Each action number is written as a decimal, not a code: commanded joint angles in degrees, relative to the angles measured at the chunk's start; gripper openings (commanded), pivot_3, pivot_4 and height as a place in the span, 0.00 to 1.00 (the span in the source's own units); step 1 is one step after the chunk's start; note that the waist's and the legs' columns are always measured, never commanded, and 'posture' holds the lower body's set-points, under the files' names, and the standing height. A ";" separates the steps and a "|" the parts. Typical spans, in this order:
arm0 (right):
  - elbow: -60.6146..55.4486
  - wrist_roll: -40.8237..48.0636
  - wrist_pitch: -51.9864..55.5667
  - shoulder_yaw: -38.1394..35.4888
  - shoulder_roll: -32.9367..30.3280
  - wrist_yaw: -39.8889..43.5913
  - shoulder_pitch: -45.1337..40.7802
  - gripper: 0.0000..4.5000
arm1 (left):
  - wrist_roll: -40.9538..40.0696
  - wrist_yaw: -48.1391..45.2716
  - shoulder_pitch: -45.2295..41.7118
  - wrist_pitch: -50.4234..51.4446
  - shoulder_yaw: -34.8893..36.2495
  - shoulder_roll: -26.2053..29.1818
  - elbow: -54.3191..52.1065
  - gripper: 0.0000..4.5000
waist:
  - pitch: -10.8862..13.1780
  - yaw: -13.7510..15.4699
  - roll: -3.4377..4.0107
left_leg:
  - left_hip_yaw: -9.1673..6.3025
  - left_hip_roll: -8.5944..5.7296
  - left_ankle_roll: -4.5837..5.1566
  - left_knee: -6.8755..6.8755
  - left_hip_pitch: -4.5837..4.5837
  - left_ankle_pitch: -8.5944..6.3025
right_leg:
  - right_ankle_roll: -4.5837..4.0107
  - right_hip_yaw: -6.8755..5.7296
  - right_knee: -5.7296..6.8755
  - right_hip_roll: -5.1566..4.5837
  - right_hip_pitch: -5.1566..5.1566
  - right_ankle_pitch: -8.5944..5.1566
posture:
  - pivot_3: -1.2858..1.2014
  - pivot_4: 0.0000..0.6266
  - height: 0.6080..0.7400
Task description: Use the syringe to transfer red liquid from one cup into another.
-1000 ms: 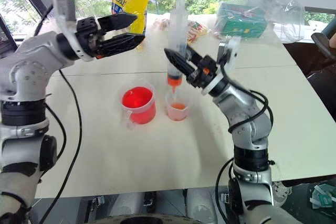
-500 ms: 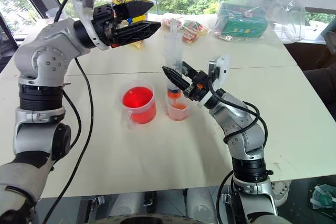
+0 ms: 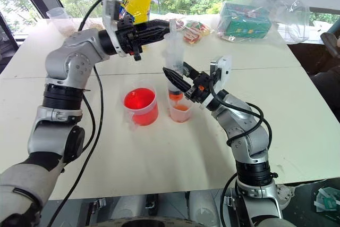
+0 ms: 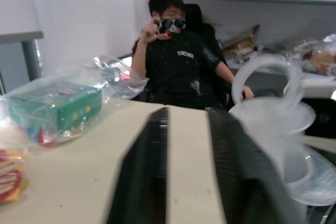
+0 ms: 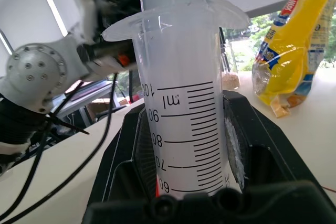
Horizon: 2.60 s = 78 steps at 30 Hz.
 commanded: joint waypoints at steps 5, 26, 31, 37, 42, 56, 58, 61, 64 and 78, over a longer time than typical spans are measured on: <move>-3.39 0.69 -0.60 -0.21 -1.28 -0.08 -0.16 0.31 | 0.10 -3.78 -1.91 0.05 -0.60 -0.63 -1.66 0.01 | 0.00 -0.10 -0.01 | 0.00 0.00 0.01 0.00 0.00 0.00 | 0.00 0.00 0.00 0.00 0.00 0.00 | 0.52 0.24 1.00; -2.16 0.27 -1.51 0.06 -3.62 2.00 0.13 0.31 | -3.84 -8.29 -4.92 7.02 4.09 5.23 -0.92 0.82 | 0.01 -0.02 -0.02 | -0.02 -0.01 0.02 0.02 -0.02 -0.01 | 0.01 -0.01 0.00 -0.02 0.00 0.00 | 0.52 0.24 1.00; -2.26 0.25 -1.58 0.35 -3.87 1.92 0.21 0.31 | -5.64 -9.27 -5.51 8.87 3.79 3.71 -1.20 0.82 | 0.01 -0.01 -0.02 | -0.02 0.00 0.02 0.02 -0.02 -0.01 | 0.01 -0.01 0.02 -0.01 0.00 0.00 | 0.52 0.24 1.00; -2.62 0.13 -1.69 0.47 -3.92 1.86 0.40 0.31 | -3.53 -8.34 -5.84 6.66 3.11 3.23 -0.08 0.82 | 0.01 -0.06 -0.02 | -0.03 0.01 0.02 0.02 0.00 -0.01 | 0.01 -0.01 0.02 0.01 0.00 -0.01 | 0.52 0.24 1.00; -2.93 -0.02 -1.57 0.78 -3.83 1.75 0.26 0.31 | -1.90 -6.84 -6.41 4.51 2.51 1.40 1.28 0.82 | 0.01 0.11 -0.02 | -0.03 -0.01 0.02 0.03 -0.01 -0.01 | 0.01 -0.01 0.02 0.00 0.00 0.00 | 0.52 0.24 1.00; -3.35 -0.43 -1.63 1.56 -3.91 1.09 0.16 0.31 | -2.04 -8.08 -4.64 6.61 0.53 -1.26 -0.12 0.53 | 0.01 -0.02 -0.02 | -0.02 -0.01 0.02 0.03 -0.01 -0.01 | 0.01 0.00 0.02 0.00 0.00 0.00 | 0.52 0.24 1.00; -3.32 -0.43 -1.60 1.52 -3.95 1.01 0.13 0.31 | -2.18 -8.15 -4.53 6.92 0.53 -1.17 -0.34 0.29 | 0.01 -0.02 -0.02 | -0.02 -0.01 0.02 0.03 -0.01 -0.01 | 0.01 0.00 0.02 0.00 0.00 0.00 | 0.52 0.24 1.00; -3.30 -0.45 -1.56 1.46 -3.97 0.99 0.11 0.31 | -2.27 -8.16 -4.31 7.25 0.47 -1.10 -0.69 0.18 | 0.01 -0.01 -0.02 | -0.03 -0.01 0.02 0.03 -0.01 -0.01 | 0.01 0.00 0.02 0.00 0.00 0.00 | 0.52 0.24 1.00; -3.30 -0.41 -1.49 1.39 -4.00 0.99 0.02 0.31 | -2.32 -8.12 -3.94 7.74 0.28 -0.99 -1.27 0.18 | 0.01 -0.01 -0.02 | -0.03 -0.01 0.02 0.03 -0.01 -0.01 | 0.01 0.00 0.02 0.00 0.00 0.00 | 0.52 0.24 1.00; -3.94 0.79 -0.39 -0.52 -4.53 0.57 -2.66 0.31 | -0.77 -8.39 1.56 8.43 -3.34 -0.71 -6.23 0.18 | 0.01 0.05 -0.02 | -0.03 0.00 0.02 0.04 -0.01 -0.01 | 0.01 0.00 0.03 0.00 0.00 0.00 | 0.52 0.24 1.00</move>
